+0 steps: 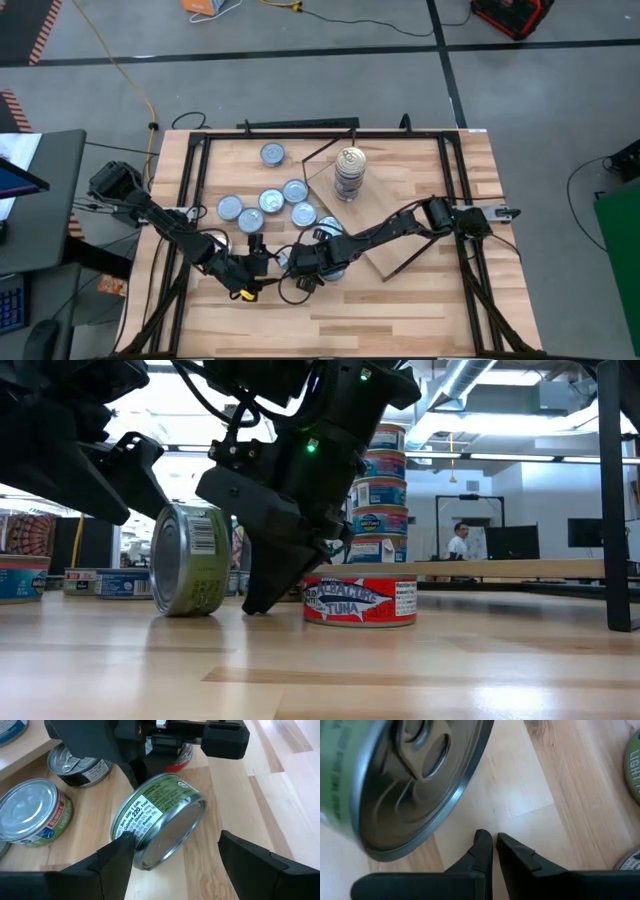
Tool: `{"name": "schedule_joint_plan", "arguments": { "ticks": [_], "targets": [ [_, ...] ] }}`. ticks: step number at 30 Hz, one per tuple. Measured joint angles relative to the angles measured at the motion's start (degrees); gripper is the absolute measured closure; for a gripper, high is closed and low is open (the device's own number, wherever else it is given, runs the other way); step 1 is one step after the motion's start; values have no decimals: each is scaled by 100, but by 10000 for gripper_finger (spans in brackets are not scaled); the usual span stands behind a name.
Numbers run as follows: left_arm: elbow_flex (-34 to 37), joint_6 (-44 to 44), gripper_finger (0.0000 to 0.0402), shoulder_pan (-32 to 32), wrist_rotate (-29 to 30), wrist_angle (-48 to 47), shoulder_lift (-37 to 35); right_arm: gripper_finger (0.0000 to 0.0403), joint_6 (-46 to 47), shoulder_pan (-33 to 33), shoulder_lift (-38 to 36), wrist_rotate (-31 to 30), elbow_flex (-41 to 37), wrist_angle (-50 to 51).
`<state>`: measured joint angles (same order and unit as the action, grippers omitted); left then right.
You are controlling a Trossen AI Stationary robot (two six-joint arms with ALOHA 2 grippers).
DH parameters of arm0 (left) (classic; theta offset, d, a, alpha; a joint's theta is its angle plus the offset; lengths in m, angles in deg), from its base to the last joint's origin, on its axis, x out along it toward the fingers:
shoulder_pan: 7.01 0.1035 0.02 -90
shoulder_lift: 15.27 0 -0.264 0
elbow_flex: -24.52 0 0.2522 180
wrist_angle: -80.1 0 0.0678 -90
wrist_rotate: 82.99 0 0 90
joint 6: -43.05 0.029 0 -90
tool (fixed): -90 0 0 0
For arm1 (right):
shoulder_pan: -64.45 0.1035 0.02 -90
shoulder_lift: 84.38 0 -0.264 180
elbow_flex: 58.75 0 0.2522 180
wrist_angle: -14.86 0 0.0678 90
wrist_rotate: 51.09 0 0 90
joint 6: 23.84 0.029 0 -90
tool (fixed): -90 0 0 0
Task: Stack canned seafood by type on shelf
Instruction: Put the green tuna can on the shelf
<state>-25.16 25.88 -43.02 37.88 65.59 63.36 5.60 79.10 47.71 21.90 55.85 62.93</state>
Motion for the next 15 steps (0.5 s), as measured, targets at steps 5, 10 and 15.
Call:
{"name": "schedule_joint_plan", "arguments": {
  "ticks": [5, 10, 15],
  "targets": [
    [0, 22, 125, -30, 124, -70, 2, 332, -124, -15, -56, -8, 2, 54],
    [4, 38, 125, -90, 305, -163, 4, 332, -293, -63, -208, -120, 4, 136],
    [4, -84, 125, -138, 270, -175, 4, 330, -438, -72, -238, -125, 11, 215]
  ]
}}
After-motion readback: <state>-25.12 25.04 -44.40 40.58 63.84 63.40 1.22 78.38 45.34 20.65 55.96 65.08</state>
